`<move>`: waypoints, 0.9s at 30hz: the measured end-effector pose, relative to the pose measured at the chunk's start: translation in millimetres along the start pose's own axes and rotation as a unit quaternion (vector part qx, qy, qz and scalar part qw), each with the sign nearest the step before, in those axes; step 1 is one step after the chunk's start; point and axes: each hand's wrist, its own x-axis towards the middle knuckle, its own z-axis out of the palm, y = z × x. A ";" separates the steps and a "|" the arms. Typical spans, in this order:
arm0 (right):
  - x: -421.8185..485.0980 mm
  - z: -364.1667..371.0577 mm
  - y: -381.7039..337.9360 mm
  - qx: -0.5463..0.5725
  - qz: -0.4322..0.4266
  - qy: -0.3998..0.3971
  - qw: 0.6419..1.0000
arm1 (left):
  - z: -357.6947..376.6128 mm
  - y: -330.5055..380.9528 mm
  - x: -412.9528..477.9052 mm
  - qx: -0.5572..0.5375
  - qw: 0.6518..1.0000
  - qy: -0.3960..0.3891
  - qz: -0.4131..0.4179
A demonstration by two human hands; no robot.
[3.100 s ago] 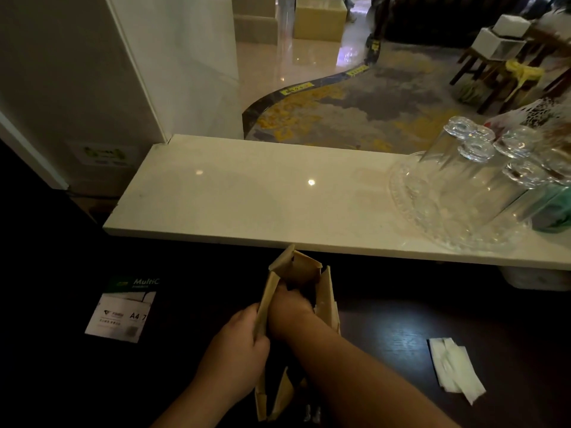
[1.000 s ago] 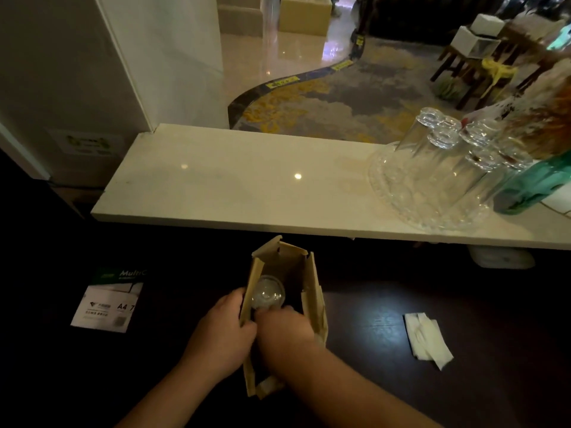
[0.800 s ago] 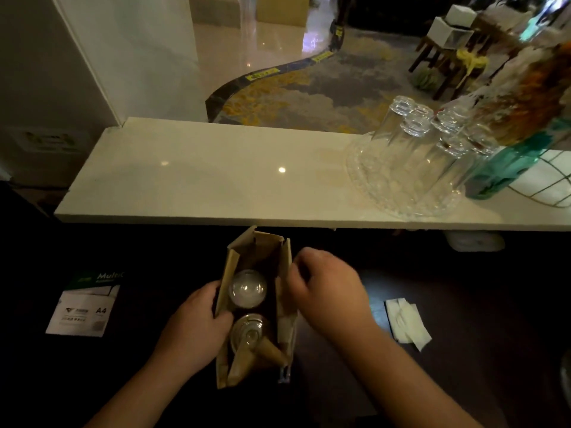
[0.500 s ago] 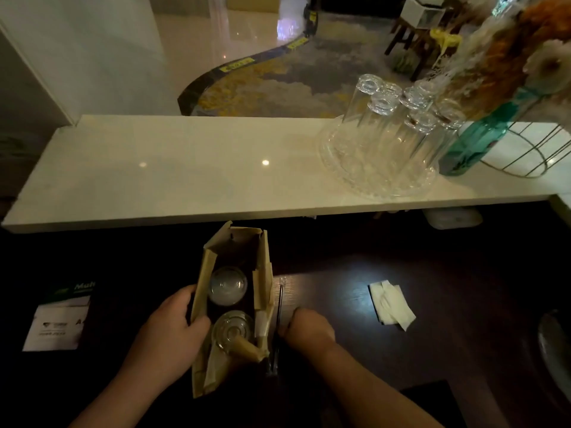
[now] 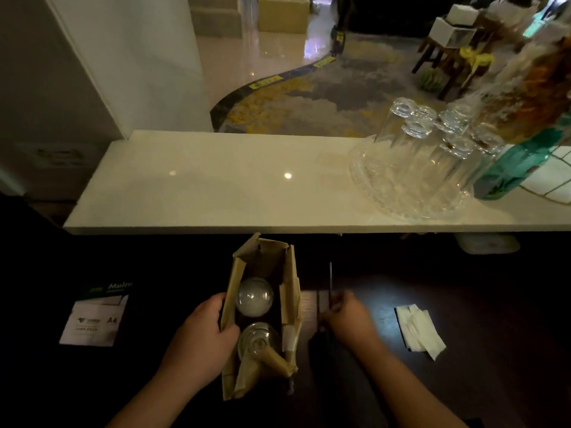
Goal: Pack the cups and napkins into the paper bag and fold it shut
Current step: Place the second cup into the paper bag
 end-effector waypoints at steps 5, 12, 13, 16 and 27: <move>-33.3 -86.3 -51.3 0.145 -0.132 0.071 0.978 | -5.0 -1.1 1.3 -0.024 1.000 0.010 0.004; -82.0 -78.4 -140.1 -0.024 -0.211 -0.300 0.930 | -10.2 4.9 1.3 -0.027 1.000 0.000 0.012; -78.5 -60.2 -147.0 -0.079 -0.213 -0.290 0.930 | -9.6 5.5 0.7 -0.029 0.999 0.001 0.015; -61.8 2.2 -158.3 -0.193 -0.229 -0.232 0.925 | -6.2 6.5 -1.8 -0.024 1.000 0.008 0.017; -61.8 10.3 -145.0 -0.107 -0.358 0.007 0.927 | -6.5 -0.9 3.5 -0.025 1.000 0.007 0.007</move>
